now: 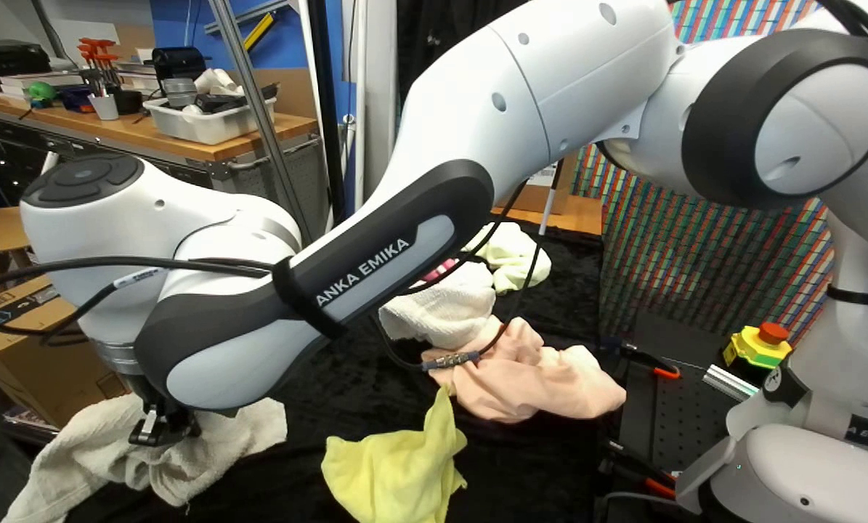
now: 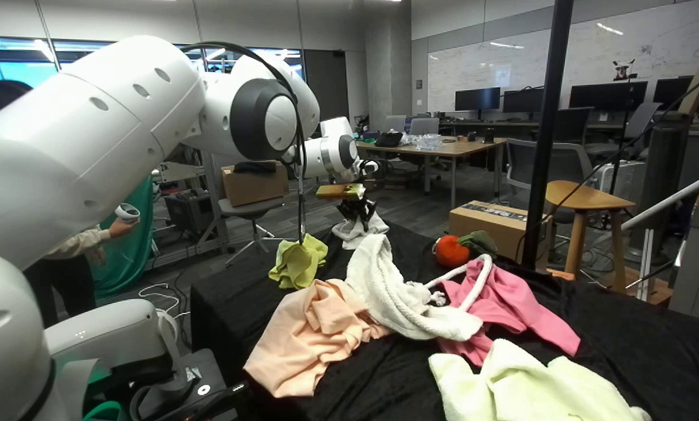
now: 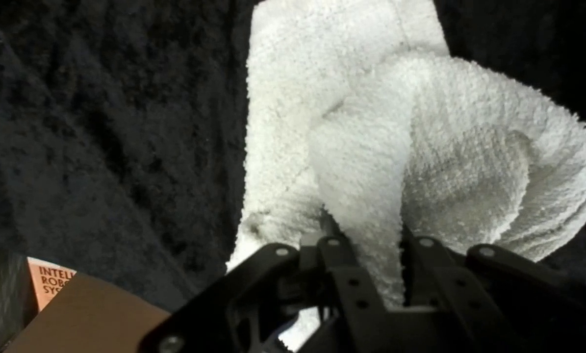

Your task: Put all the objects in the center of the table

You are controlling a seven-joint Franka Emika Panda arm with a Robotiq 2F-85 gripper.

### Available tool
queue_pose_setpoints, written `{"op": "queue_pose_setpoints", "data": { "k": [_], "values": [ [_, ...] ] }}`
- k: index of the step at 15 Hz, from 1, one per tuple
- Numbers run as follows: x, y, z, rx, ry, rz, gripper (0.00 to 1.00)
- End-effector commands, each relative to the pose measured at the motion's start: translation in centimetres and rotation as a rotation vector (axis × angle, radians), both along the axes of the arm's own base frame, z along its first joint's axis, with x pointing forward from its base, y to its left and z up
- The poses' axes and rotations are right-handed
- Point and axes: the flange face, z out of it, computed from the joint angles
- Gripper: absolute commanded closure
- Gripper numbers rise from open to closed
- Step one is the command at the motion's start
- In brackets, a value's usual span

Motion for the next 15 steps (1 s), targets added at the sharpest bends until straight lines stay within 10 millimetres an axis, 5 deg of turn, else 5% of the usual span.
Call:
{"op": "queue_pose_setpoints", "data": {
  "k": [1,8,15],
  "values": [
    [-0.1,-0.4,1.0,0.028,0.030,0.026,0.99],
    [0.6,-3.3,2.7,0.005,-0.013,-0.112,0.98],
    [-0.9,-6.9,11.5,0.049,-0.174,-0.271,0.98]
  ]
}}
